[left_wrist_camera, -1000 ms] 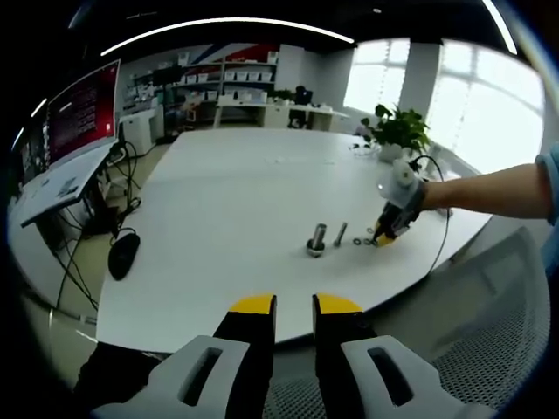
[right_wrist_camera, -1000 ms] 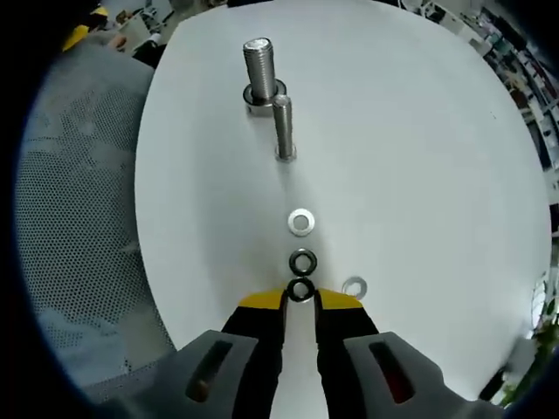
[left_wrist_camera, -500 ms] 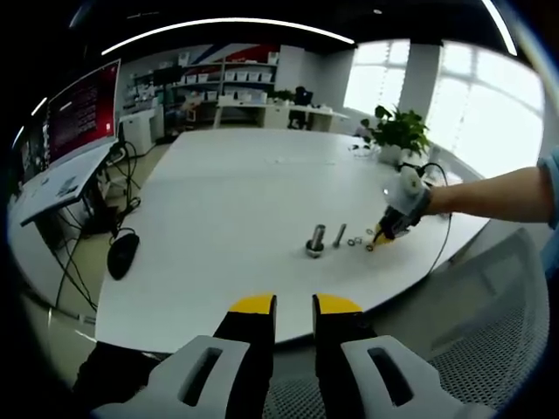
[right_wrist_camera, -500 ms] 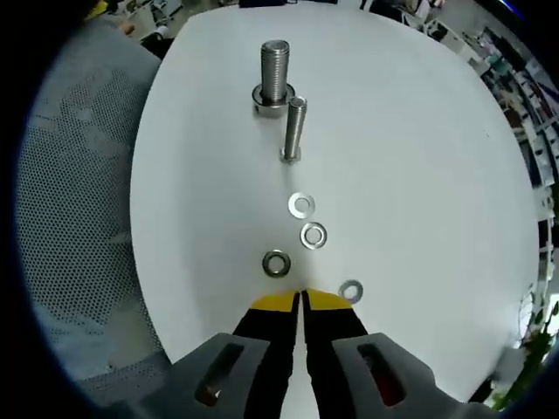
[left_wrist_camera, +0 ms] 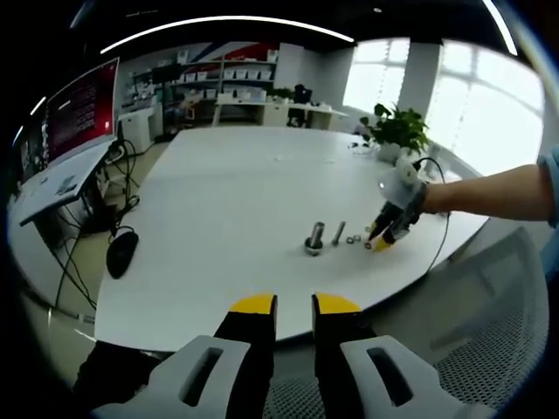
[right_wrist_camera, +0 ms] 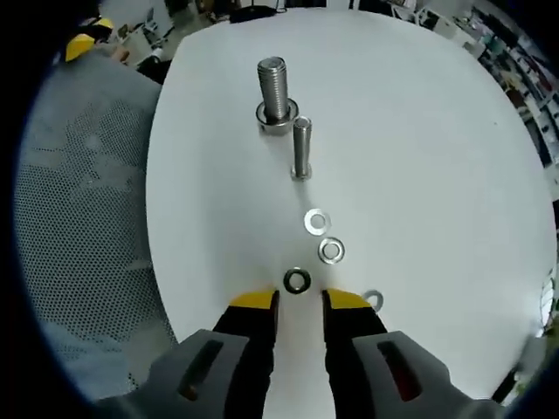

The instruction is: Place the washer onto the threaded stud by aligning its center hole with the stud, sliding it down to the base, and recovering from edge contact or off-axis alignment until the washer reaches the visible bottom stop.

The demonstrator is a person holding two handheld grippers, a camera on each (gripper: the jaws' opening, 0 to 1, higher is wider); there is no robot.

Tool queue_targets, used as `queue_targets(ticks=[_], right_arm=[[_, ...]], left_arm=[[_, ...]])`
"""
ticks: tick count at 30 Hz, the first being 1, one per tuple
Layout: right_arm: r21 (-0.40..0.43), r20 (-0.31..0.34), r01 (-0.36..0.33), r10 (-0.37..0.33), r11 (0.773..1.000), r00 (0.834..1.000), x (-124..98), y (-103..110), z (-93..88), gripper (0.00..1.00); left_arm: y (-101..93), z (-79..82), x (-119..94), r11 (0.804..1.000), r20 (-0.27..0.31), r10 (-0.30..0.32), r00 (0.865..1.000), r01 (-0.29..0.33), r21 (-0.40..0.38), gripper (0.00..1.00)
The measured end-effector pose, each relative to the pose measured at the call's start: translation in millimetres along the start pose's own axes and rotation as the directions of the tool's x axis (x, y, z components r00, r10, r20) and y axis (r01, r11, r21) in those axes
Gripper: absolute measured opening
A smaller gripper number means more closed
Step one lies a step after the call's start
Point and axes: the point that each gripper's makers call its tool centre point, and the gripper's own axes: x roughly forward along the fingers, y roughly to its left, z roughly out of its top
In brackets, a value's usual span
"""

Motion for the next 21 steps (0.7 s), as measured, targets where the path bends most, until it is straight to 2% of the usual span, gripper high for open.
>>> queue_targets(ticks=[4,9,11,21], right_arm=[[0.004,0.031,0.003,-0.003,1.000,1.000,0.4,1.9,6.4,0.21],[0.003,0.028,0.004,-0.004,1.000,1.000,0.1,0.7,5.7,0.20],[0.003,0.035,0.007,-0.007,1.000,0.999,-0.5,0.0,5.8,0.15],[-0.034,0.023,0.023,-0.022,0.999,0.999,-2.0,0.2,6.3,0.14]], left_arm=[[-0.7,-0.4,0.3,1.000,-0.002,-0.003,1.000,0.003,0.003,0.13],[-0.9,-0.8,0.4,1.000,-0.005,-0.003,1.000,0.003,0.003,0.13],[-0.6,-0.5,0.3,1.000,-0.004,-0.002,1.000,0.002,0.002,0.13],[0.3,-0.2,0.1,1.000,-0.002,0.004,1.000,-0.004,-0.001,0.13]])
